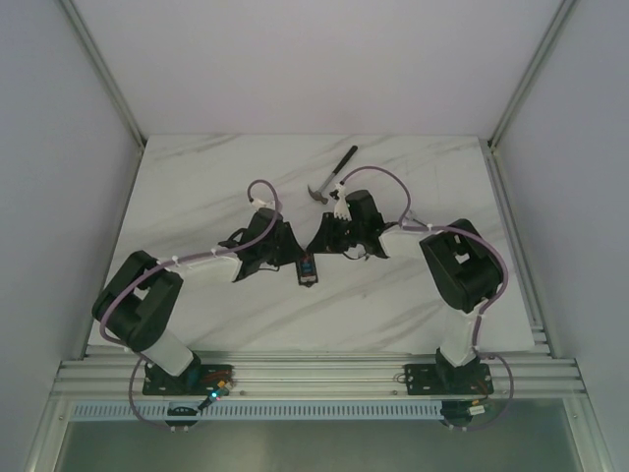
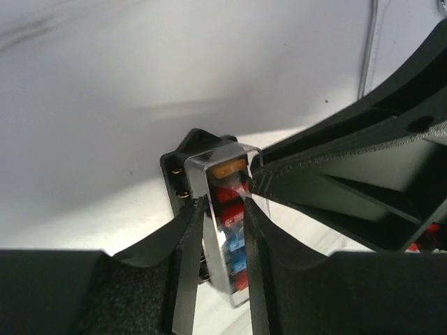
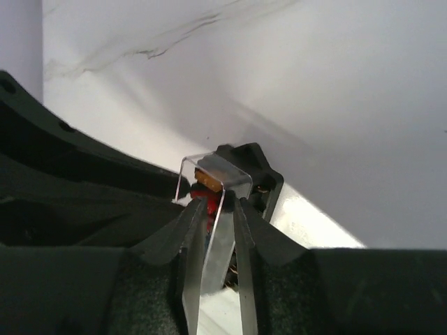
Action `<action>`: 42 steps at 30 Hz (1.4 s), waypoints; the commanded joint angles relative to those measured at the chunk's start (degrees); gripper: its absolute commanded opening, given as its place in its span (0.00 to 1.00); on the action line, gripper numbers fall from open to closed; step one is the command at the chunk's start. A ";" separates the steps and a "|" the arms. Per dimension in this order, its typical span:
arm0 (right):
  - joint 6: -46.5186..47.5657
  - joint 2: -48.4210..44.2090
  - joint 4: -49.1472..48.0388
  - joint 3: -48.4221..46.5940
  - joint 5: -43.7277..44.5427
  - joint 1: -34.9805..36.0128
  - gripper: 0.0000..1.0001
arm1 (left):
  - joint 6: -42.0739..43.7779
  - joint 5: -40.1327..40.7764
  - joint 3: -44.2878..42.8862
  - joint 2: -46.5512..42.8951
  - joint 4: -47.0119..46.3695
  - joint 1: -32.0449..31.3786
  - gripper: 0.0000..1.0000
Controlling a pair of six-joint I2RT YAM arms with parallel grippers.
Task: Snap on the fuse box
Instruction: Close the fuse box cover on the fuse box base, then reset both arms
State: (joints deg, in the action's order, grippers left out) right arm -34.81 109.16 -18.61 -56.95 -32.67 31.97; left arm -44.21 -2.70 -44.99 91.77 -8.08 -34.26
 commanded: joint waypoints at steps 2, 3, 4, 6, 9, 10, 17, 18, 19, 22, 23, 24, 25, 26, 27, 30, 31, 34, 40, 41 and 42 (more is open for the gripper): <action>7.02 -1.39 9.10 -0.12 6.82 1.53 0.33 | -5.55 -8.20 2.95 1.46 -0.31 -6.13 0.38; 7.90 -2.50 9.94 -0.29 7.54 1.32 0.35 | -5.70 -7.90 2.70 0.65 -0.38 -6.33 0.39; 8.77 -3.56 10.67 -0.41 8.20 1.10 0.38 | -5.79 -7.63 2.57 -0.18 -0.52 -6.41 0.40; 10.68 -6.37 12.09 -0.24 9.92 0.77 0.45 | -5.69 -6.61 2.42 -2.06 -0.58 -6.52 0.42; 12.74 -10.88 13.87 1.09 13.92 -0.60 0.57 | -4.92 -2.91 3.46 -5.33 -0.52 -6.11 0.51; 13.48 -12.70 14.33 1.81 15.72 -1.33 0.62 | -4.62 -1.70 4.02 -6.81 -0.53 -5.68 0.54; 17.86 -26.68 17.15 7.24 35.48 -8.23 0.98 | 0.75 9.62 7.27 -17.91 2.20 0.04 0.81; 17.73 -28.52 16.68 8.39 40.22 -9.15 1.00 | 2.39 11.06 7.65 -18.97 2.70 1.24 0.84; 17.60 -30.67 15.56 9.87 45.05 -9.88 1.00 | 3.98 12.12 7.78 -19.92 3.20 2.70 0.86; 22.28 -39.00 2.28 21.37 62.95 -13.10 1.00 | 8.41 21.92 10.32 -24.48 3.83 9.27 1.00; 24.57 -39.85 -2.59 24.48 66.05 -13.35 1.00 | 9.06 25.25 11.14 -25.51 3.29 10.45 1.00; 27.46 -40.42 -7.52 27.07 67.53 -13.60 1.00 | 9.76 28.14 12.02 -26.81 2.79 11.76 1.00; 30.49 -40.42 -11.51 29.18 68.15 -13.84 1.00 | 10.83 31.04 12.98 -27.81 1.24 13.17 1.00; 32.37 -40.03 -14.52 30.46 69.06 -14.04 1.00 | 11.68 32.33 13.91 -28.76 -0.26 14.80 1.00; 32.98 -38.84 -16.42 31.17 70.25 -14.42 1.00 | 12.66 33.34 14.97 -29.67 -1.90 16.46 1.00; 33.89 -35.23 -22.38 33.06 70.52 -16.31 1.00 | 16.87 34.67 19.38 -31.38 -9.87 21.73 1.00; 34.67 -34.11 -26.26 33.76 70.53 -16.75 1.00 | 18.28 35.15 20.94 -31.39 -12.57 23.43 1.00; 37.17 -30.78 -36.57 36.65 70.76 -17.72 1.00 | 22.75 34.84 24.64 -30.22 -20.56 28.04 1.00; 39.51 -27.13 -52.36 42.92 63.67 -21.12 1.00 | 31.41 32.41 29.53 -22.66 -36.63 32.38 1.00; 39.30 -26.52 -54.86 44.85 60.94 -22.15 1.00 | 33.80 32.13 29.81 -20.56 -39.40 32.48 1.00; 38.89 -25.16 -59.69 46.67 59.42 -22.95 1.00 | 35.19 31.45 29.89 -18.65 -41.69 32.53 1.00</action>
State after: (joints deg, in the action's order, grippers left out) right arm 3.27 81.58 -59.07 -14.96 32.23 11.49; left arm -17.96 29.65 -16.25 67.90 -34.33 -2.31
